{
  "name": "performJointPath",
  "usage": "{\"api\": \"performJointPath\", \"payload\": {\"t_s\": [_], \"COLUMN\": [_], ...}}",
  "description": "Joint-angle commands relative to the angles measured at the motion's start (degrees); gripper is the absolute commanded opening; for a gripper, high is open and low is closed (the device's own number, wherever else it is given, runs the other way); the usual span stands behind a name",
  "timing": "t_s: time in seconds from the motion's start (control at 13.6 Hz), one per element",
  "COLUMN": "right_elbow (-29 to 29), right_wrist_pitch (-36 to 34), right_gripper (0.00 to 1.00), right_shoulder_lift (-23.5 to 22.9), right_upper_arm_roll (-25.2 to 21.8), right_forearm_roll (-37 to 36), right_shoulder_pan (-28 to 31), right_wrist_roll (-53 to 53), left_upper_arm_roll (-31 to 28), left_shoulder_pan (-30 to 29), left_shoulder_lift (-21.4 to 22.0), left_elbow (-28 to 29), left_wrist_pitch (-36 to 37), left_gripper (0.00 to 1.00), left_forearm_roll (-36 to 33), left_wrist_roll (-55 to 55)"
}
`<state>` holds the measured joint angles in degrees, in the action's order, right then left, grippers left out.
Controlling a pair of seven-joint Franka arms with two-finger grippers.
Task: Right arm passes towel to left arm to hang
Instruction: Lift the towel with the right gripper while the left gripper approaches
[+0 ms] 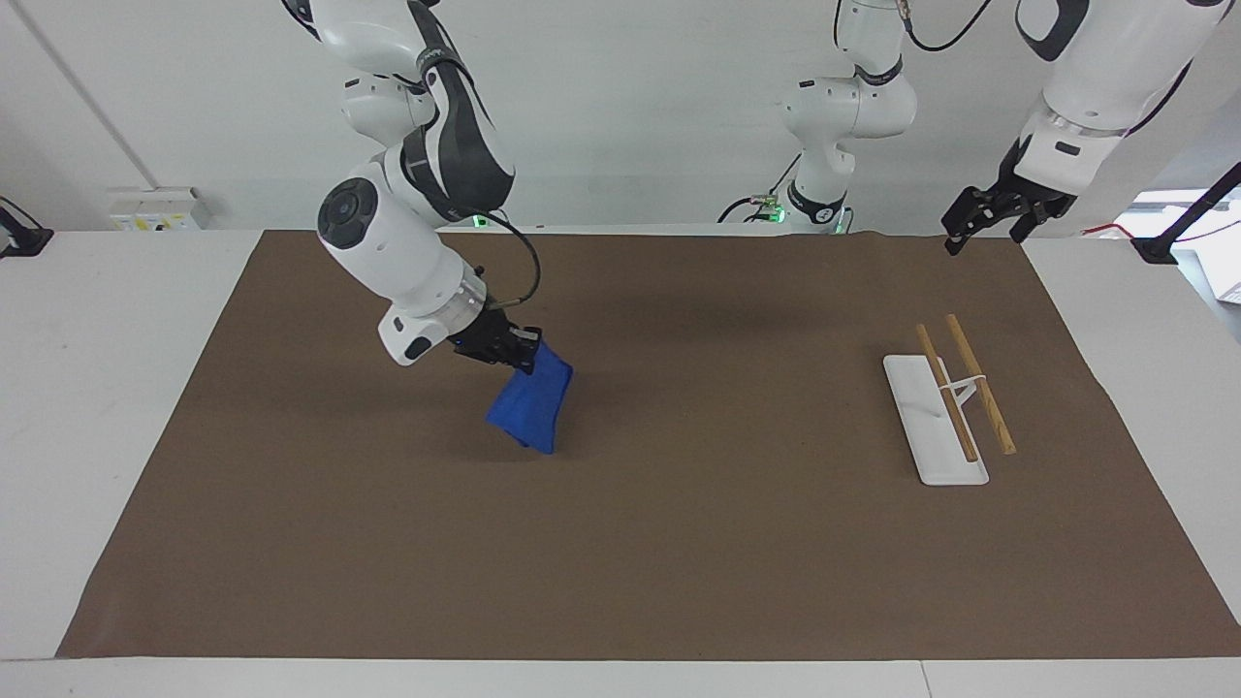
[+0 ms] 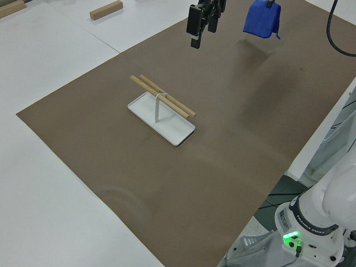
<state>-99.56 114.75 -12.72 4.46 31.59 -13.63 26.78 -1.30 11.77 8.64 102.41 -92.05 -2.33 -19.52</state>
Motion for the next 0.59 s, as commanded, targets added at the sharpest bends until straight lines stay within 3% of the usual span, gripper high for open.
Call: {"api": "performJointPath", "payload": {"t_s": [0.0, 0.22, 0.51], "right_elbow": [0.77, 0.5, 0.59], "right_wrist_pitch": [7.99, 17.41, 21.57], "right_gripper": [0.0, 0.0, 0.0], "right_shoulder_lift": [-1.43, -2.13, -2.22], "right_upper_arm_roll": [0.02, 0.02, 0.11], "right_forearm_roll": [7.85, 18.47, 25.18], "right_shoulder_pan": [-5.41, -11.14, -14.22], "right_wrist_roll": [13.6, 25.13, 31.76], "left_upper_arm_roll": [-0.2, -0.2, -0.2], "left_shoulder_pan": [7.02, 12.57, 17.84], "left_shoulder_lift": [-1.34, -5.03, -10.74], "left_elbow": [4.73, 4.29, 4.2], "left_wrist_pitch": [-7.43, -12.95, -18.94], "left_gripper": [1.0, 1.0, 0.99], "left_forearm_roll": [0.05, 0.05, 0.05], "left_wrist_roll": [-15.83, -36.13, -57.17]}}
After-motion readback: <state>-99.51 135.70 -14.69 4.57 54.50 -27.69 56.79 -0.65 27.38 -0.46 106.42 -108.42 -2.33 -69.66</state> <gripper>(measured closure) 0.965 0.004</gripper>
